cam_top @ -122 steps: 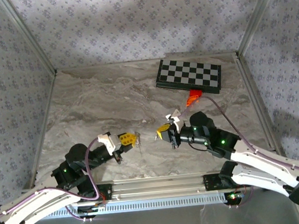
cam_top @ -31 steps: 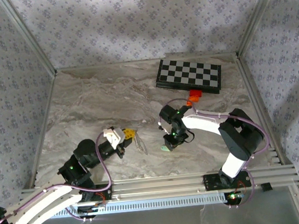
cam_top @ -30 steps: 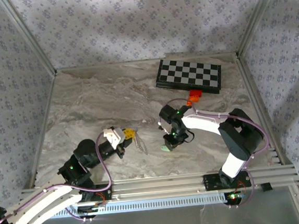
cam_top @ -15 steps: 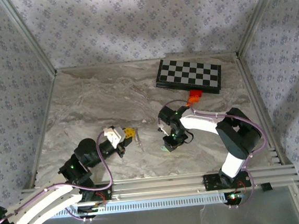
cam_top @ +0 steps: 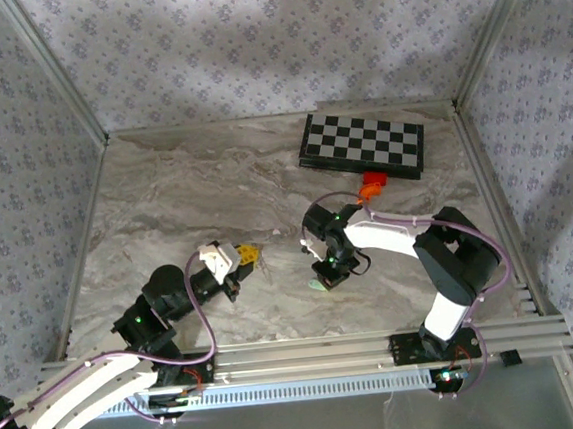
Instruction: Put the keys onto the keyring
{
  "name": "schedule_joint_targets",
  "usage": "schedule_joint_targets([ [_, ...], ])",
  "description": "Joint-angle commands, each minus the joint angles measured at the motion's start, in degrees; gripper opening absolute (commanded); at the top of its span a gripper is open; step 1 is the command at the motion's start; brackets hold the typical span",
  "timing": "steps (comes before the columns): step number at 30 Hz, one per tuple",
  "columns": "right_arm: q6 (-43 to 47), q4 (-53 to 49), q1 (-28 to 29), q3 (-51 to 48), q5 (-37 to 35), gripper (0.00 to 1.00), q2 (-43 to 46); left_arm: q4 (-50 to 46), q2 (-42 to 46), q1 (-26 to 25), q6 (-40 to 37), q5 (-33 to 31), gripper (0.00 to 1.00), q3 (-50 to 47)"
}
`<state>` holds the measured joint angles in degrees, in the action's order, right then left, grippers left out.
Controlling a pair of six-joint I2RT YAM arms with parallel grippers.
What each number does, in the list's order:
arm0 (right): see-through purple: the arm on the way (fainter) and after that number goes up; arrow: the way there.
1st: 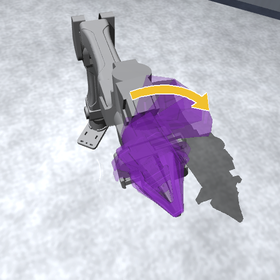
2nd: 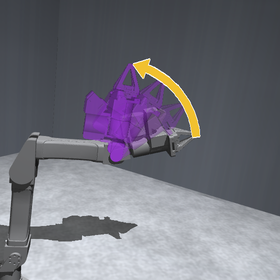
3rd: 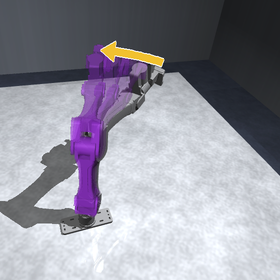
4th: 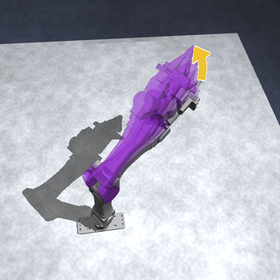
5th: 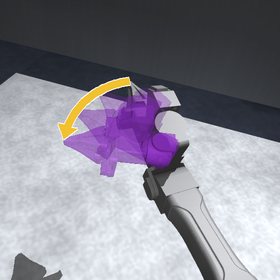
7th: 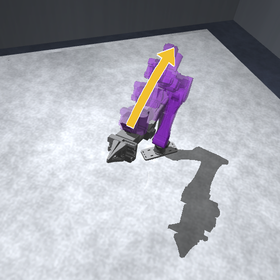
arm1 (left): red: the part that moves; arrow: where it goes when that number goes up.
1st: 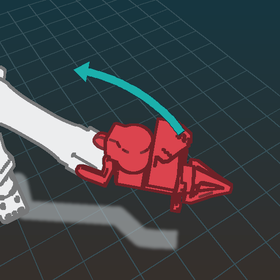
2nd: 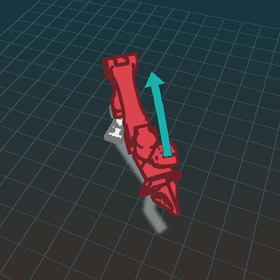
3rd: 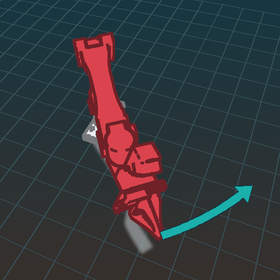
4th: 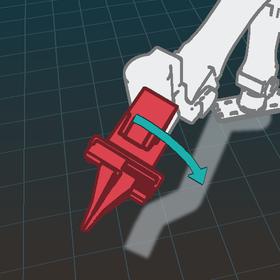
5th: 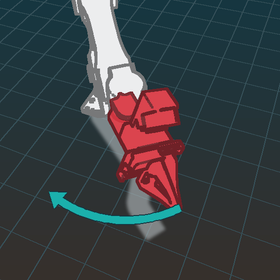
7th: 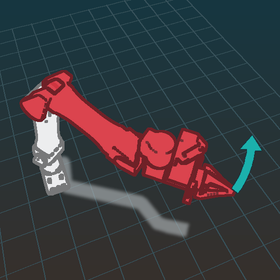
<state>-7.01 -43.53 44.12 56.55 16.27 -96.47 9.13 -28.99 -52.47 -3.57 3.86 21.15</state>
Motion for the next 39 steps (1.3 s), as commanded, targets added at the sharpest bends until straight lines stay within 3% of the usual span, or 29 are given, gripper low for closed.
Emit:
schedule_joint_targets([
  [1,1.3,0.7,1.2,-0.1,-0.9,0.0,3.0,2.8,0.2,0.6,-0.2,1.4,0.0,0.6],
  [7,2.9,11.1,3.6,-6.0,-5.8,0.0,12.9,3.0,0.0,0.9,0.0,1.8,0.0,0.7],
  [14,4.9,27.4,7.0,-15.2,-5.4,0.0,31.0,3.1,0.6,1.0,0.1,2.6,0.0,0.9],
  [21,3.6,39.9,6.8,-19.0,4.2,0.0,43.7,4.5,1.6,1.1,0.3,5.4,0.0,0.3],
  [33,3.9,50.0,5.6,-12.4,26.9,0.0,47.1,6.7,5.5,1.1,3.4,13.0,0.0,-0.1],
  [39,14.5,42.2,6.3,-7.2,34.0,0.0,47.0,5.8,6.5,1.1,4.2,13.4,0.0,0.5],
])
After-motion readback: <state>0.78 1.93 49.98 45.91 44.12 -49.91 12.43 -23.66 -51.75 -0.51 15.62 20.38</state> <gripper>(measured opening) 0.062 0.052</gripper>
